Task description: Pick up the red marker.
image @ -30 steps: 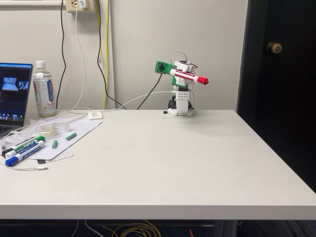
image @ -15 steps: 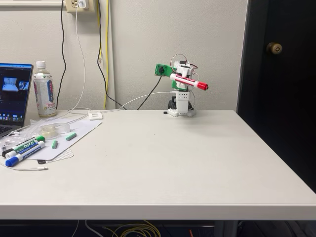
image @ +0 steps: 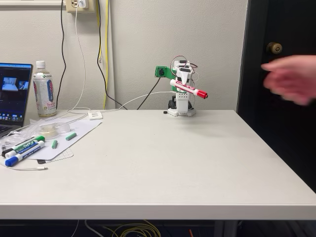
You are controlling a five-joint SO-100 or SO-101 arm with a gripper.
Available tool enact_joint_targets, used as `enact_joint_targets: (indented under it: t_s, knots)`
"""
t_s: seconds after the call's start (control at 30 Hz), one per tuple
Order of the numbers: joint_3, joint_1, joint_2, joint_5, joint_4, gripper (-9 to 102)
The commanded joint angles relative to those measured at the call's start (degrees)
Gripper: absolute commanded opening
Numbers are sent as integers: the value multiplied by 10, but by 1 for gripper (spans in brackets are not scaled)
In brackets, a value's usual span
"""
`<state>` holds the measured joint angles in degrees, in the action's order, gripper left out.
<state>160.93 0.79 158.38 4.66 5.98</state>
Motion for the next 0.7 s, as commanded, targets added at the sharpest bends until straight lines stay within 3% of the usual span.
enact_joint_targets:
  t_s: [0.0,0.67]
  knots:
    - [-40,1,8,0,4,0]
    - [-40,-2,-4,-1,7,0]
